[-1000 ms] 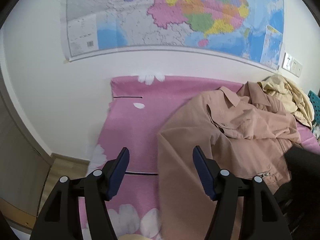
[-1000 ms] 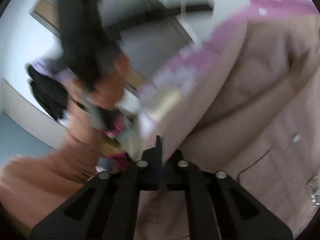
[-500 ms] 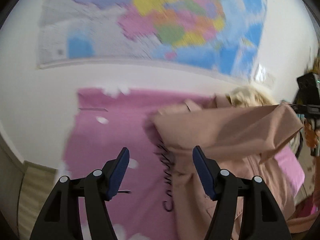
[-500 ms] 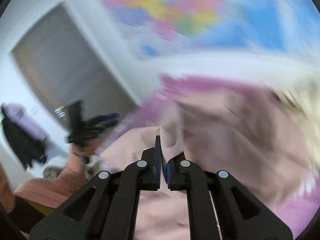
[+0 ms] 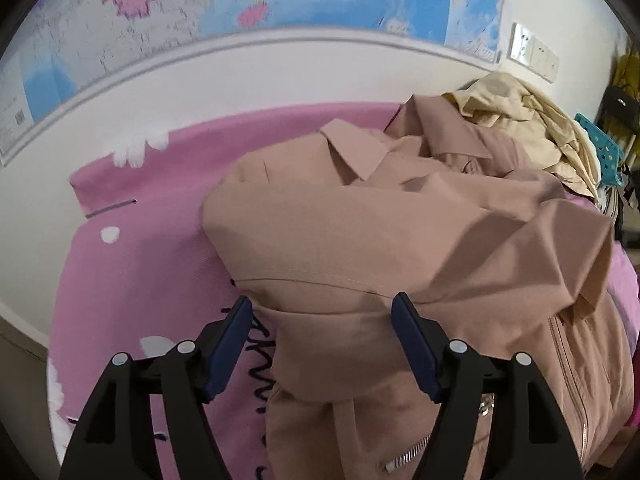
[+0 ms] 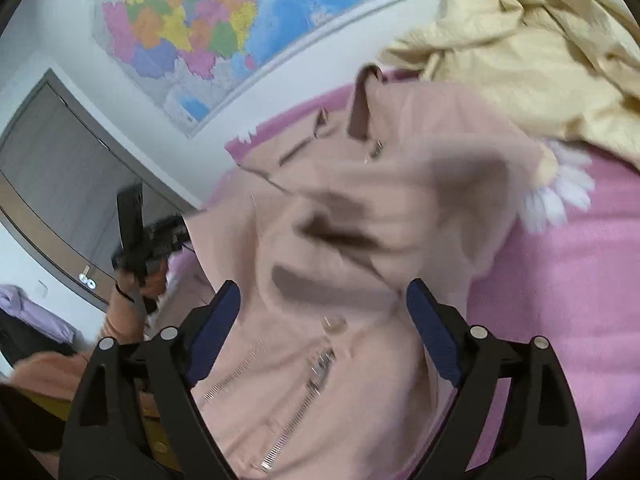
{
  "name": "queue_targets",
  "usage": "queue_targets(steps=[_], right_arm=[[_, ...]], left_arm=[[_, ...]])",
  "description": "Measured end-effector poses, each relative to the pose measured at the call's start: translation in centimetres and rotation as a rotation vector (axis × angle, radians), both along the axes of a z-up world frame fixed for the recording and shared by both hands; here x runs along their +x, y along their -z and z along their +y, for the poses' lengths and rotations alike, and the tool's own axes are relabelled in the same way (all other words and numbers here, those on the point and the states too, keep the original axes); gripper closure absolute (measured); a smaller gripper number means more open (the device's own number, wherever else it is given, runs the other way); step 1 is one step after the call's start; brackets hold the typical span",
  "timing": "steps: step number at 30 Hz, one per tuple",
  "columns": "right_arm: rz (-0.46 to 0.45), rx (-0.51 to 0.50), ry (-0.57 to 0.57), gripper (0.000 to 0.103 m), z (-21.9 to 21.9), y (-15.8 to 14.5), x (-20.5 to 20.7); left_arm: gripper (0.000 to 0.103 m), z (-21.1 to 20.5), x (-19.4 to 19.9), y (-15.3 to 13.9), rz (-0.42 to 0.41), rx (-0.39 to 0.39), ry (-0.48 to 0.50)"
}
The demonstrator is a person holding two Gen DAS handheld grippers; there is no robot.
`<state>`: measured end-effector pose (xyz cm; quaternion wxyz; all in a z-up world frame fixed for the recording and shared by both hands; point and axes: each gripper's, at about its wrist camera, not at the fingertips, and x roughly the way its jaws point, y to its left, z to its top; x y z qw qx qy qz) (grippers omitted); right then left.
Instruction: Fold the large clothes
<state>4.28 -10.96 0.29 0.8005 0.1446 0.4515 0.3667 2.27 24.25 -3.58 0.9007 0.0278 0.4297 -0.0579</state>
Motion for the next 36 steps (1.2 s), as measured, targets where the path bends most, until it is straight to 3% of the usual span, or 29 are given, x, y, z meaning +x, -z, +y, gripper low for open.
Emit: queue_targets(steps=[4,6,8,10,12,15,17,21,24,25,26,28,32,36], right_arm=[[-0.017,-0.086,-0.017,0.024,2.6,2.2,-0.4],[-0.025,-0.075,-0.022,0.042,3.5,2.8,0.2],[-0.013,-0.030,-0.059,0.087,3.9,2.6,0.6],[-0.069,-0.033,-0.058,0.100,3.5,0.7,0.6],[-0.138,-0.062,0.003,0.101,1.8,-2.6,0.8],[-0.219,-0.135,0.104,0.101,-0.7,-6.0,1.5],[-0.194,-0.139,0.125,0.101,-1.9,-5.9,2.2],[-0.082,-0.274,0.125,0.101,-1.4,-1.5,3.5],[-0.065,-0.264,0.120,0.091,-1.3,-0.3,3.4],[-0.076,-0.248,0.141,0.081,-1.4,-0.6,3.3],[-0.098,-0.235,0.166,0.070,-1.6,-1.3,3.2],[-0.167,-0.221,0.187,0.061,-1.2,-3.1,3.0],[-0.262,-0.216,0.009,0.047,4.5,-5.1,3.3],[-0.211,-0.287,-0.161,0.049,11.5,-2.6,5.8]], left_arm=[[0.034,0.0,0.9,0.8,0.015,0.014,-0.026],[0.035,-0.3,1.1,1.0,0.014,0.037,-0.038],[0.040,-0.5,1.1,1.0,0.003,0.064,-0.053],[0.045,-0.5,1.0,0.6,-0.020,0.090,-0.076],[0.054,-0.1,0.7,-0.4,-0.065,0.103,-0.119],[0.056,0.5,0.3,-1.9,-0.129,0.099,-0.145],[0.056,0.6,0.3,-2.3,-0.143,0.098,-0.154],[0.052,0.1,0.6,-1.0,-0.100,0.124,-0.127],[0.036,-0.6,0.3,-0.3,-0.070,0.114,-0.061],[0.032,-0.8,0.3,-0.1,-0.065,0.123,-0.050],[0.032,-1.2,0.2,-0.1,-0.070,0.148,-0.042],[0.031,-1.8,0.2,-0.1,-0.074,0.166,-0.014],[0.031,-3.0,0.4,0.2,-0.073,0.167,0.022],[0.031,-3.7,0.2,0.9,-0.069,0.163,0.024]])
